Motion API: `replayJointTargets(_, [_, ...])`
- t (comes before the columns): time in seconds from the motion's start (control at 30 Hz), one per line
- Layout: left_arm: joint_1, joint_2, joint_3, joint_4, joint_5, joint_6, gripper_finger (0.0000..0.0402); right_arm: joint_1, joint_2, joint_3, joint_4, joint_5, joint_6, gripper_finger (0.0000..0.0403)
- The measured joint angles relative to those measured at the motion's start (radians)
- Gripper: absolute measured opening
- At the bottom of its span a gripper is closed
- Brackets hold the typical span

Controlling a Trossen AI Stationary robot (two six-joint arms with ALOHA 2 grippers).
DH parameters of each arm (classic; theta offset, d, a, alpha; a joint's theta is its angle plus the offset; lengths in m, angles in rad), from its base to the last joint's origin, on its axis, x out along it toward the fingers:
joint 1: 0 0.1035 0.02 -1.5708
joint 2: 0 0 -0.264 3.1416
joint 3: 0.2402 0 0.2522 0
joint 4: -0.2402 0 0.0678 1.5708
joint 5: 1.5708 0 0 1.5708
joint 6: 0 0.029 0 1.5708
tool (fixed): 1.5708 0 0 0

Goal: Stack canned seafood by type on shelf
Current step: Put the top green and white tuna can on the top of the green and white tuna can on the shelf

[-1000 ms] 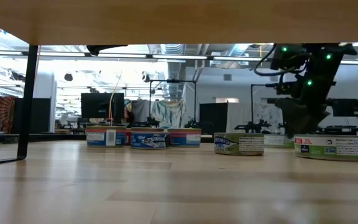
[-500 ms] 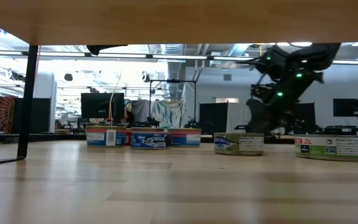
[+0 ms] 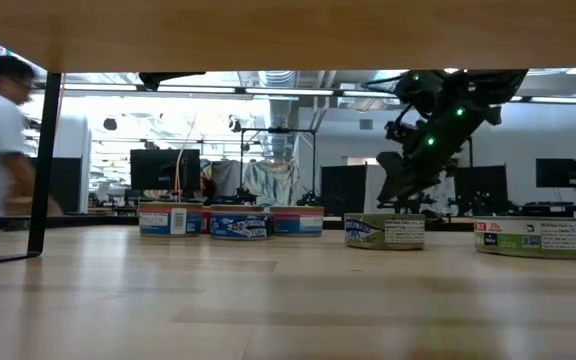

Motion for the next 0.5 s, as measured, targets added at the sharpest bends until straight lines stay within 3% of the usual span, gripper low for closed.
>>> replayJointTargets(0.23, [0.000,0.000,0.000,-0.002,0.007,-0.011,0.0168,-0.022,0.127,0.001,0.115,0.036,0.005,0.0280])
replayJointTargets(0.5, [0.000,0.000,0.000,-0.021,0.008,-0.022,0.0168,0.006,0.116,0.003,0.010,0.038,0.019,0.0280])
